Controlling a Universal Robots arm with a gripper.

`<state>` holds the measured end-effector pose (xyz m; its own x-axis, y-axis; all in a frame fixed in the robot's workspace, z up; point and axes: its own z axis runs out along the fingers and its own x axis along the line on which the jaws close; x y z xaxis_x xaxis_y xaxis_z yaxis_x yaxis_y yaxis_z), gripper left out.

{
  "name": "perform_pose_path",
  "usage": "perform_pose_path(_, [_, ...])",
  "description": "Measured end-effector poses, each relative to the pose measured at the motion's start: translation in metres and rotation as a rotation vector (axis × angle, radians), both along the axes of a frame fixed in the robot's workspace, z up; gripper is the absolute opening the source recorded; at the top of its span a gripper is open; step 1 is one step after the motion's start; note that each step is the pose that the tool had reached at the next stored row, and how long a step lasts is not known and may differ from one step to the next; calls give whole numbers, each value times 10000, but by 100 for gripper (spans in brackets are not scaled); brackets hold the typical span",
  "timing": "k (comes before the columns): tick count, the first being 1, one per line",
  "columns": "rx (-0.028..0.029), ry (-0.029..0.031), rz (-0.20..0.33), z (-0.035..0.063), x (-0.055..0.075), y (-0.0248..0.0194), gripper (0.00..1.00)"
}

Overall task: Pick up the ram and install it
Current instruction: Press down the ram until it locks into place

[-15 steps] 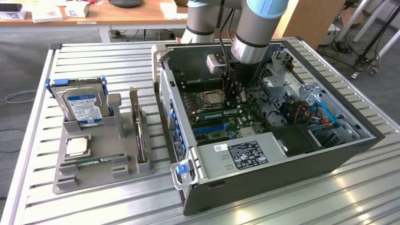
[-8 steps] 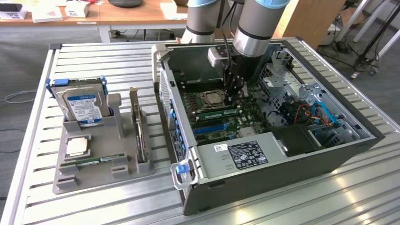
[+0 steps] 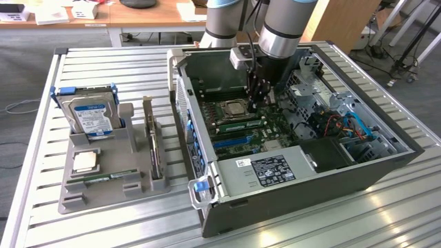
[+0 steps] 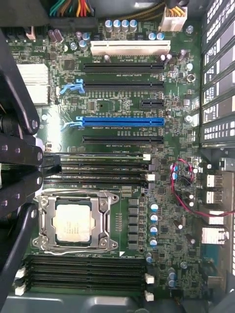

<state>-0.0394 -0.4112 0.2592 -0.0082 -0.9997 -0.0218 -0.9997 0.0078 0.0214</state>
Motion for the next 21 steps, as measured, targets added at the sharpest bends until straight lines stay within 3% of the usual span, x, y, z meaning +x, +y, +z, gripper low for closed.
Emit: perform_pose_path(21, [2, -1, 0, 23, -99, 0, 11])
